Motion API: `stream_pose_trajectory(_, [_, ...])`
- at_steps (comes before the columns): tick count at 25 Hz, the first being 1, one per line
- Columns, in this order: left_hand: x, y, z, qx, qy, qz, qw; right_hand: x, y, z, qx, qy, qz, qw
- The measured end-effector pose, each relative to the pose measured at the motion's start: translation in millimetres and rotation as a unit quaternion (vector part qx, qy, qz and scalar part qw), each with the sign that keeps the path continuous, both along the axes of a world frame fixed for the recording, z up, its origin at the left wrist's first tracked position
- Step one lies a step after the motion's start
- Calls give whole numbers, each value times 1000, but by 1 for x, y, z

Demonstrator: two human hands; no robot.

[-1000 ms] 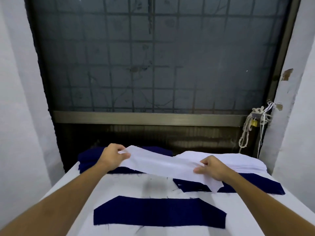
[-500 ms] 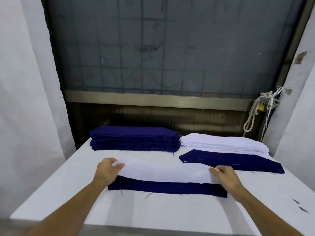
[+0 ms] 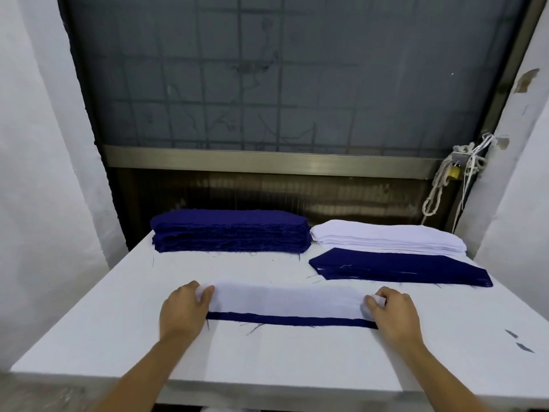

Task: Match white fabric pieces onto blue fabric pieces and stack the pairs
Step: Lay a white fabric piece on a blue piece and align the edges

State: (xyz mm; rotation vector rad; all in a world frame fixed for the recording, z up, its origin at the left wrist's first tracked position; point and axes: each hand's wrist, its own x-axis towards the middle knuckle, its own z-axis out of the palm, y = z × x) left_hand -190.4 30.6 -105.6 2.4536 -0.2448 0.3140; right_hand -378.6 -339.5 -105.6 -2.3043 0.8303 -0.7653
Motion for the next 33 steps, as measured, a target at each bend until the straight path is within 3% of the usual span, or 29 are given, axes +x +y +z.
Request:
stream_pose_trajectory(8, [1,-1,-3,-33,-6,12,999,-1,-5,-3,28,-11,-15,999])
stream_pose_trajectory(28, [3,0,-4,-53,13,20,998,-2,5,5,-71,59,-4,996])
stream_pose_trajectory(33, [-1,-5,7,11,-50,33,998,-1,3,10,-90,56,-8,994])
